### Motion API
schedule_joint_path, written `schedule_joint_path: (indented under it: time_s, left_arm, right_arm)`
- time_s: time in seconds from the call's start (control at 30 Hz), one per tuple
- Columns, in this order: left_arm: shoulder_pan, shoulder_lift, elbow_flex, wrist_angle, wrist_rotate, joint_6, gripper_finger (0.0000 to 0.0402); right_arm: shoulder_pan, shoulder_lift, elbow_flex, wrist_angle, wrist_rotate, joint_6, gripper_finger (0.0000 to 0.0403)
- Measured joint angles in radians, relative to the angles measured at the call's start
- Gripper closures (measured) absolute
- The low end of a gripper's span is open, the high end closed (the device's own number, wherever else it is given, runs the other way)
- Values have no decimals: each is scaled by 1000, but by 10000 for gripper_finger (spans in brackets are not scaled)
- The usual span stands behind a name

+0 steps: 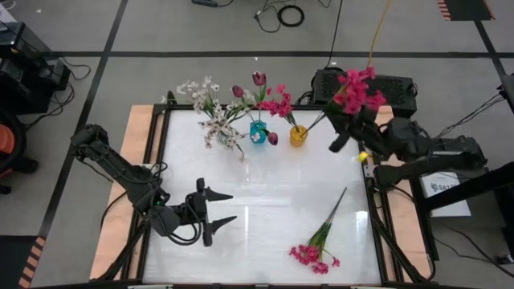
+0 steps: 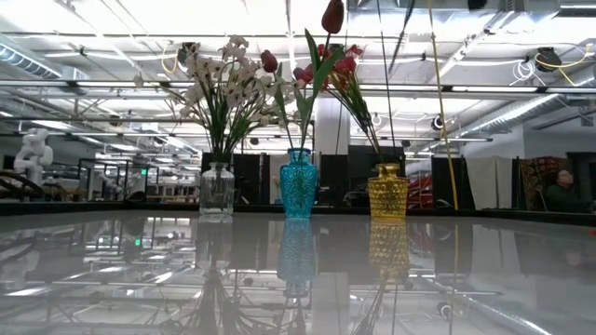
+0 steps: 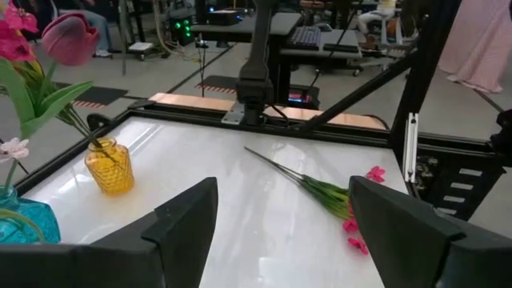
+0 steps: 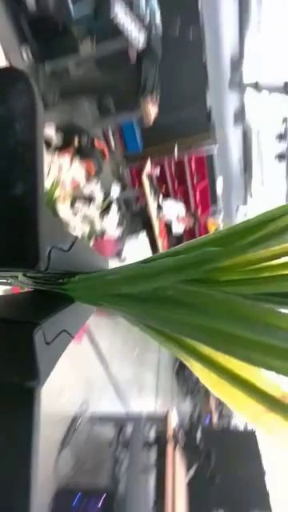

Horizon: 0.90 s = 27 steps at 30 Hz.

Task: Sort flowers into vase by color
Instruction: Put the top pink flowers into the yellow vase

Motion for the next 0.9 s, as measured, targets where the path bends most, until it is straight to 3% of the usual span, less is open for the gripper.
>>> schedule_joint_path:
  time_s: [0.33, 0.73, 0.9]
  left_arm:
    - [0, 0, 0, 0, 0, 6, 114]
    - [0, 1, 0, 1, 0, 16, 114]
    - [0, 1, 0, 0, 5, 16, 114]
  right_arm:
    - [-248, 52, -93, 8, -12, 165, 397]
    - [-503, 183, -93, 13, -256, 244, 397]
    - [-537, 200, -93, -41, -281, 245, 397]
